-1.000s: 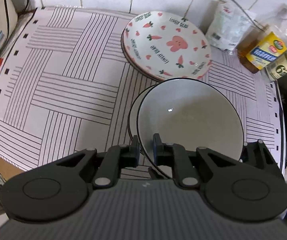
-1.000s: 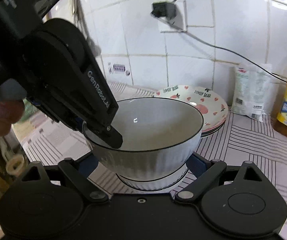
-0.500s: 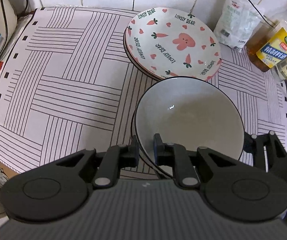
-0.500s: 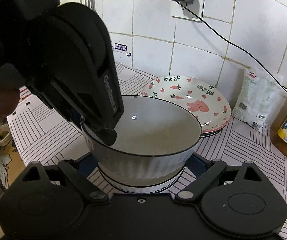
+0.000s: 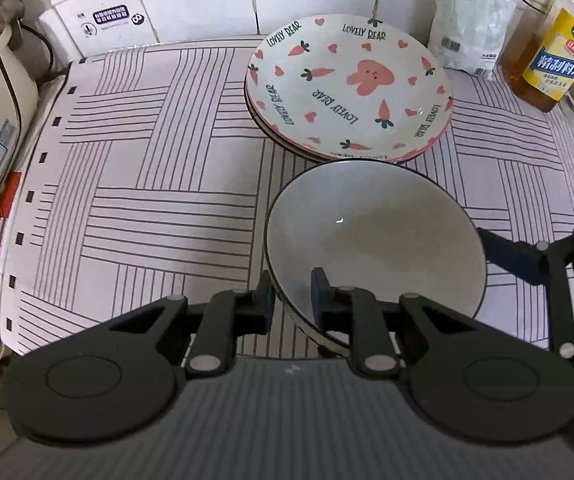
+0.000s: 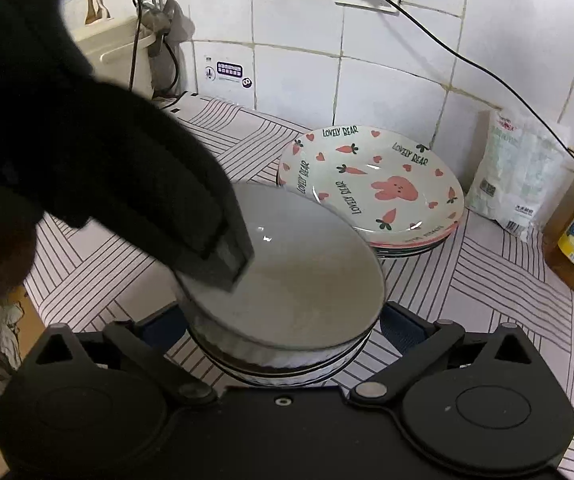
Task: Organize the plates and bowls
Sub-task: 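Lower the white bowl into the nested bowls and open both grippers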
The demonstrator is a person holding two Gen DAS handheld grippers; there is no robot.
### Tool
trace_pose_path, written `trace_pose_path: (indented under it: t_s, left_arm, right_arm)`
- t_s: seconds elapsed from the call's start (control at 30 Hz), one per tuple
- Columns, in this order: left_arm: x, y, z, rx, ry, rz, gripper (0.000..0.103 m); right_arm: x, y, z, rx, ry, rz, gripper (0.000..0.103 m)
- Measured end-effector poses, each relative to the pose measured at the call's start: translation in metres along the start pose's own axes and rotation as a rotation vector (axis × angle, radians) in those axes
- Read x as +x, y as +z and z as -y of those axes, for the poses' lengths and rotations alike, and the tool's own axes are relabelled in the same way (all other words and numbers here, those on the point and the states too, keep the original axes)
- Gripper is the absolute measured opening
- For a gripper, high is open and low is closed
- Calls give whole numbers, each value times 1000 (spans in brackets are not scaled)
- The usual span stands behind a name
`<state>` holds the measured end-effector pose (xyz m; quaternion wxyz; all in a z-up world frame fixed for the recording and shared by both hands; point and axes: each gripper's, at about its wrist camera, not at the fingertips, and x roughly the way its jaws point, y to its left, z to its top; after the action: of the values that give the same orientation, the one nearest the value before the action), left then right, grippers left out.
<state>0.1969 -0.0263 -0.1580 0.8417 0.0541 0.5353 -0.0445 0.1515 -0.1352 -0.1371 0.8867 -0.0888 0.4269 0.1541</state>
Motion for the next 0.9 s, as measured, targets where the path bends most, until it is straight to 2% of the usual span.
trace_pose_path:
  t_s: [0.17,0.27,0.4,0.5,0.6,0.9]
  left_arm:
    - [4,2,-3,-13,-26,-25,17]
    - [11,0,-12,-55,-76,-52,17]
    - [12,-2,-23,-100,-126,-74,19]
    - [4,-4,-26,-90,-147,-58,24]
    - [-7,-7,-30,-91,-188,-42,36]
    - [-42,-26,-47,-62,-289,79,44]
  right_arm:
    - [-1,-4,-2,-25,-11,13,103]
    - [-2,-7,-8,-47,-39,15,103]
    - [-3,-13,-11,-12,-51,24,103]
    - [-6,-16,-12,19,-65,27,103]
    - [-13,-21,-15,51,-77,45,103]
    - [-36,-43,-34,129,-120,130,103]
